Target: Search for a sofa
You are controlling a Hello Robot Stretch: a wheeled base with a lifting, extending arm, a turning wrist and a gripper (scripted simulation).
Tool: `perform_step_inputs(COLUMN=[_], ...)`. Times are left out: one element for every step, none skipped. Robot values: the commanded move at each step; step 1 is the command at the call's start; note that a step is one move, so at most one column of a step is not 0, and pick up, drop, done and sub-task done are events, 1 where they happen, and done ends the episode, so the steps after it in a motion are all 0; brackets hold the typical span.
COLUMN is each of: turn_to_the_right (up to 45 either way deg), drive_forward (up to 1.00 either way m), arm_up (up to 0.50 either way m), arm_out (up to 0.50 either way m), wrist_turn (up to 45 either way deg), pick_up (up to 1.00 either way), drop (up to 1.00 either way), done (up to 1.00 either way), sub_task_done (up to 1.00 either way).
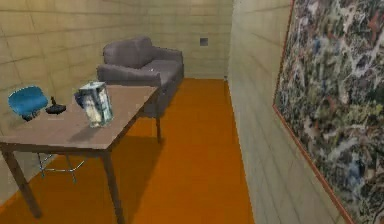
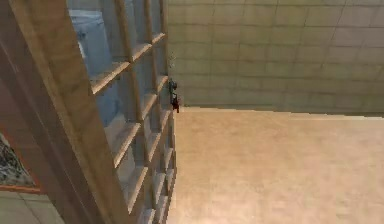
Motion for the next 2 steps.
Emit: perform_step_inputs(turn_to_the_right=[0.0,3.0], drive_forward=[1.0,0.0], arm_up=[0.0,0.0], arm_out=[0.0,0.0], wrist_turn=[0.0,0.0], pick_up=[0.0,0.0], drop=[0.0,0.0], done=[0.0,0.0], sub_task_done=[0.0,0.0])
